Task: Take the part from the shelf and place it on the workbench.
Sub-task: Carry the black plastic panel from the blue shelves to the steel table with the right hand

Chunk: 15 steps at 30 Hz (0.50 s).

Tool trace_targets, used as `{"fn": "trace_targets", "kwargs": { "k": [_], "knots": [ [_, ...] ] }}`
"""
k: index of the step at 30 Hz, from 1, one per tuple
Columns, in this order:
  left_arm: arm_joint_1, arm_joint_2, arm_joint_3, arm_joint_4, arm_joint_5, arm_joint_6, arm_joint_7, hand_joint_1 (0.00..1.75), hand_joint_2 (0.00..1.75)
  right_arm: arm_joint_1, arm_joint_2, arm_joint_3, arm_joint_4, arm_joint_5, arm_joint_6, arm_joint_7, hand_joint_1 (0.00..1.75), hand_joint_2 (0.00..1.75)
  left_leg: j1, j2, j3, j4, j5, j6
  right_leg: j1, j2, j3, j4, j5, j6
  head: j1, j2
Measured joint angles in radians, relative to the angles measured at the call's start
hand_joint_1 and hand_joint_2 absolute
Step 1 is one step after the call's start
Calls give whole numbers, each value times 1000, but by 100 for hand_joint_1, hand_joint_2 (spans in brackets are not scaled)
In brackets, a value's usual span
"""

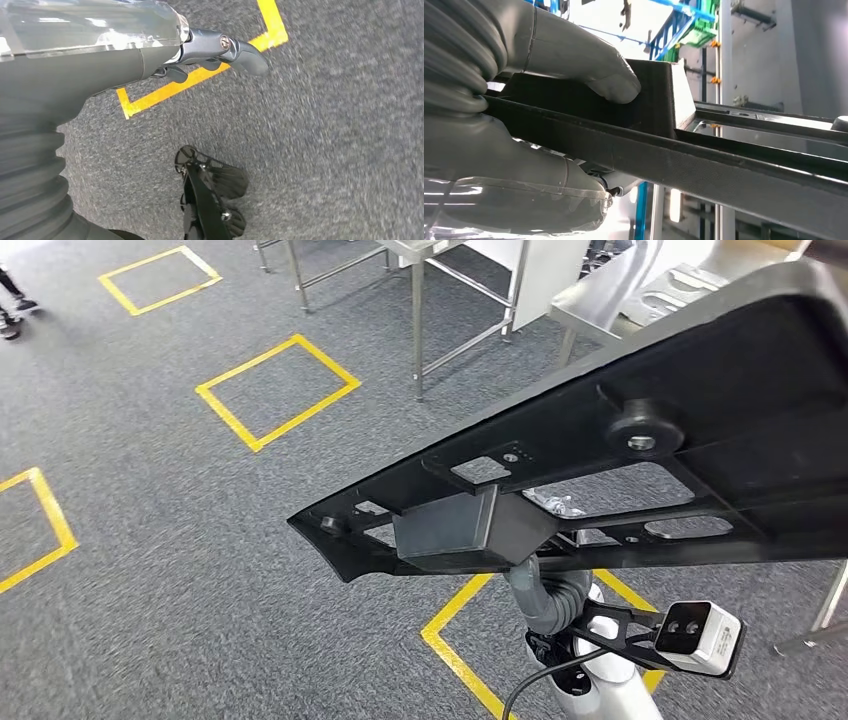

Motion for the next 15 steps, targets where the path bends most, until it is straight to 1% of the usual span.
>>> {"fn": "trace_targets", "kwargs": {
  "k": [1, 2, 3, 4, 5, 6, 7, 8, 9, 10, 11, 12, 13, 14, 15],
  "knots": [
    [0, 0, 0, 0, 0, 0, 0, 0, 175, 0, -1, 0, 1, -2, 0, -1, 175, 175, 0, -3, 9, -31, 31, 3, 0, 13, 1, 1, 0, 0, 0, 0],
    [-1, 0, 0, 0, 0, 0, 0, 0, 175, -1, -2, 0, 1, -3, 0, -2, 175, 175, 0, -10, 33, -93, 71, 7, 0, 26, 2, 3, -1, 1, 0, 0],
    [-1, 1, 0, 0, 1, 0, 0, 0, 175, -1, -2, 1, 1, -6, 0, -3, 175, 175, 0, -32, 63, -167, 106, 12, 0, 39, 2, 4, -2, 3, 0, 0],
    [-1, 2, 0, 0, 3, 1, -2, 0, 175, -2, -3, 2, 2, -9, -1, -4, 175, 175, 1, -53, 89, -230, 130, 16, 0, 50, 0, 8, -3, 7, 0, 0],
    [-1, 3, 0, 0, 7, 2, -4, 0, 175, -3, -3, 4, 3, -14, -3, -6, 175, 175, 1, -69, 105, -269, 141, 19, -1, 61, -3, 9, -2, 12, 0, 0],
    [-2, 3, 0, 0, 11, 4, -6, 0, 175, -4, -5, 6, 5, -19, -5, -9, 175, 175, 0, -79, 113, -288, 143, 22, -3, 72, -6, 9, -1, 19, 0, 0],
    [-4, 3, 0, 0, 15, 6, -8, 0, 175, -4, -7, 9, 7, -25, -8, -11, 175, 175, -1, -71, 116, -293, 144, 26, -4, 82, -9, 8, 1, 26, 0, 0],
    [-6, 2, 1, 0, 20, 7, -9, 0, 175, -5, -10, 11, 9, -32, -10, -14, 175, 175, 0, -61, 118, -296, 147, 32, -5, 83, -11, 7, 2, 33, 0, 0],
    [-8, 0, 1, 0, 24, 8, -11, 0, 175, -8, -13, 13, 11, -39, -12, -15, 175, 175, 2, -50, 119, -300, 151, 39, -4, 69, -15, 15, -4, 38, 0, 0],
    [-9, -1, 2, 0, 27, 8, -13, 0, 175, -13, -16, 14, 13, -47, -12, -15, 175, 175, 4, -39, 120, -305, 154, 46, -2, 44, -26, 37, -20, 42, 0, 0],
    [-8, -3, 3, 0, 30, 8, -16, 0, 175, -21, -18, 15, 16, -56, -12, -14, 175, 175, 4, -26, 121, -308, 156, 51, -1, 13, -46, 81, -46, 45, 0, 0],
    [-5, -3, 5, 0, 33, 8, -17, 0, 175, -28, -20, 16, 20, -65, -12, -12, 175, 175, 3, -13, 121, -309, 155, 54, -1, -13, -75, 141, -78, 48, 0, 0],
    [-3, -3, 7, 0, 35, 8, -18, 0, 175, -34, -22, 17, 24, -74, -12, -8, 175, 175, 1, 0, 120, -308, 155, 56, -3, -27, -107, 206, -107, 51, 0, 0],
    [-1, -3, 9, 0, 37, 7, -19, 0, 175, -38, -24, 18, 28, -84, -12, -3, 175, 175, 0, 14, 120, -308, 154, 56, -6, -34, -131, 257, -124, 54, 0, 0],
    [-1, -3, 10, 0, 38, 7, -18, 0, 175, -40, -28, 18, 33, -93, -13, 1, 175, 175, -1, 26, 119, -307, 154, 56, -8, -38, -139, 275, -122, 55, 0, 0]
  ]
}}
